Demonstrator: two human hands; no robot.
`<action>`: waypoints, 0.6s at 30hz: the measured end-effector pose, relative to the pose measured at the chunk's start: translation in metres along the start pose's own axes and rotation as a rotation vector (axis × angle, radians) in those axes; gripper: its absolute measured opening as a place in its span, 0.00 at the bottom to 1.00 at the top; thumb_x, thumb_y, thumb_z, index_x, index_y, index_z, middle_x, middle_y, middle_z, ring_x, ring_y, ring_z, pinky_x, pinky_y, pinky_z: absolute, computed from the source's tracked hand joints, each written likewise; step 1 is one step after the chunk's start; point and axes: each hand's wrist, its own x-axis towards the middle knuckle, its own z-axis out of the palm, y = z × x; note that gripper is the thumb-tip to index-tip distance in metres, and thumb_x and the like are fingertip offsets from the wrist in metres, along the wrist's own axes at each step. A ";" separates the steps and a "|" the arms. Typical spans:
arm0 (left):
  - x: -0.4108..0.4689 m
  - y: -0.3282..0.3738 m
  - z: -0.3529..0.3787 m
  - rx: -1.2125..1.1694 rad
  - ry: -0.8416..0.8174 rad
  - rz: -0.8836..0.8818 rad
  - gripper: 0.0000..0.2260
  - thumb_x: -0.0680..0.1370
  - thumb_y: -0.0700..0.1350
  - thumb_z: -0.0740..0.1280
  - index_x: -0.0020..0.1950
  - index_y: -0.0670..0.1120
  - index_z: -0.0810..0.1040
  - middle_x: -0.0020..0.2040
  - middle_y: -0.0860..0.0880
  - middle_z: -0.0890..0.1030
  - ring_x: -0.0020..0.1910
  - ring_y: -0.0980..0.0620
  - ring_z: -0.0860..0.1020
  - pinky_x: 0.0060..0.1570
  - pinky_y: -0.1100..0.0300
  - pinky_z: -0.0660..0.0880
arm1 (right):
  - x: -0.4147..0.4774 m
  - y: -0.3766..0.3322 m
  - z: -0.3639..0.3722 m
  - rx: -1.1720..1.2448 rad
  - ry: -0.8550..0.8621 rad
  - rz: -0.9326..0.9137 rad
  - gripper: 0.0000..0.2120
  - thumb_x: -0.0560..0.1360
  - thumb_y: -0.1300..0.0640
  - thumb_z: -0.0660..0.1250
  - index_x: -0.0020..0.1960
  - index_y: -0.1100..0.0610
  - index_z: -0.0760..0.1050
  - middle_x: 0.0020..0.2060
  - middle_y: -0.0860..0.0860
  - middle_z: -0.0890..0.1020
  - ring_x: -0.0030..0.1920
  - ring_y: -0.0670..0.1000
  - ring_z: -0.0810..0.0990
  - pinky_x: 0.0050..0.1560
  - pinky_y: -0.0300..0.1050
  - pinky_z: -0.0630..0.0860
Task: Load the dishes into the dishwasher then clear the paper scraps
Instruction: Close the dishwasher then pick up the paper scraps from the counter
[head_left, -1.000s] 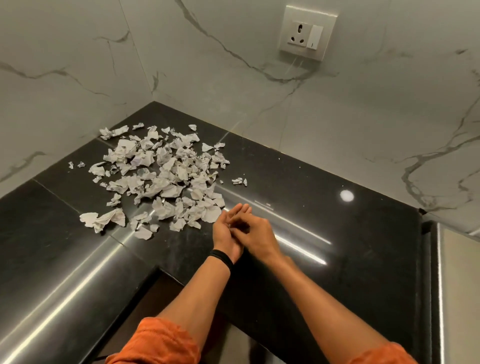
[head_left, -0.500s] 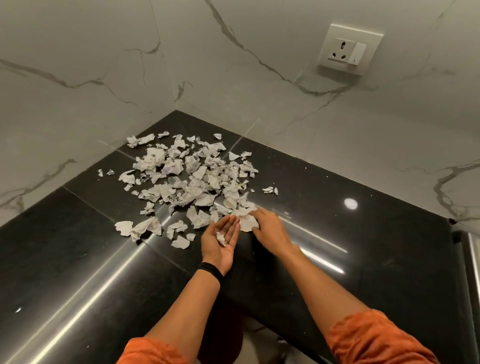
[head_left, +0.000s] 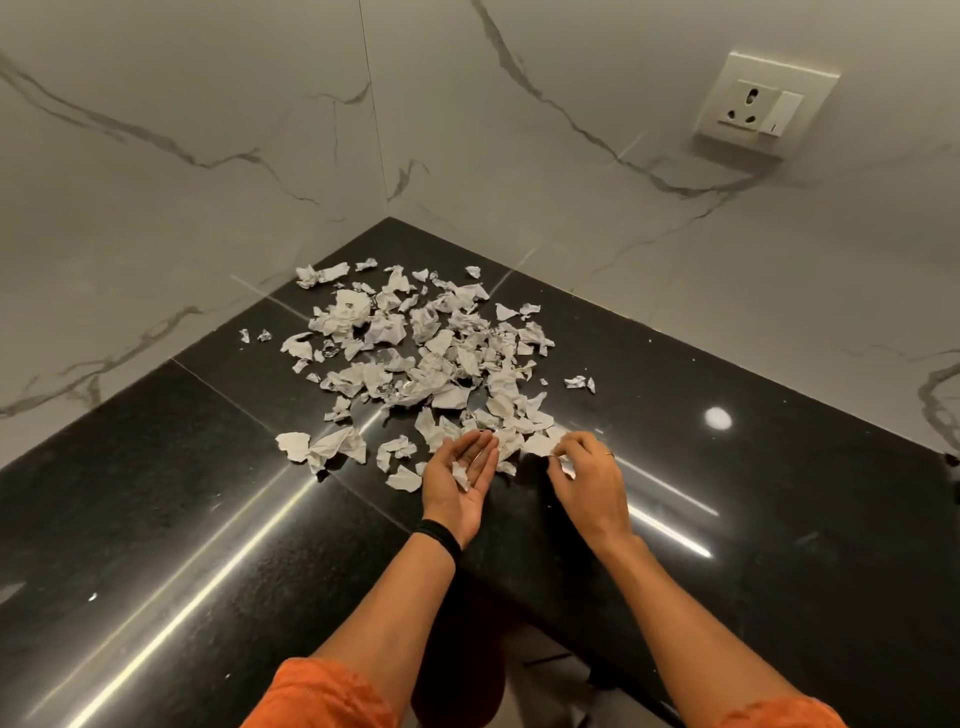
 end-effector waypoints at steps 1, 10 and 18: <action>0.000 -0.002 0.000 0.001 0.004 -0.002 0.16 0.84 0.47 0.61 0.60 0.35 0.78 0.62 0.35 0.80 0.59 0.40 0.82 0.55 0.51 0.81 | -0.002 -0.002 -0.003 0.022 0.026 -0.007 0.02 0.75 0.58 0.72 0.47 0.53 0.80 0.49 0.45 0.79 0.51 0.48 0.77 0.50 0.39 0.72; -0.010 -0.018 0.005 0.066 0.004 -0.024 0.16 0.83 0.49 0.61 0.55 0.38 0.81 0.51 0.40 0.83 0.49 0.47 0.82 0.55 0.55 0.78 | -0.026 -0.047 -0.007 0.212 0.030 -0.052 0.08 0.72 0.53 0.74 0.43 0.50 0.75 0.45 0.43 0.79 0.50 0.44 0.77 0.49 0.39 0.75; -0.009 -0.015 -0.003 -0.061 -0.010 -0.065 0.22 0.84 0.54 0.57 0.55 0.35 0.79 0.53 0.36 0.83 0.60 0.38 0.80 0.61 0.45 0.76 | -0.037 -0.069 0.002 0.187 -0.270 -0.246 0.08 0.75 0.45 0.67 0.48 0.47 0.81 0.42 0.41 0.82 0.45 0.41 0.75 0.43 0.40 0.75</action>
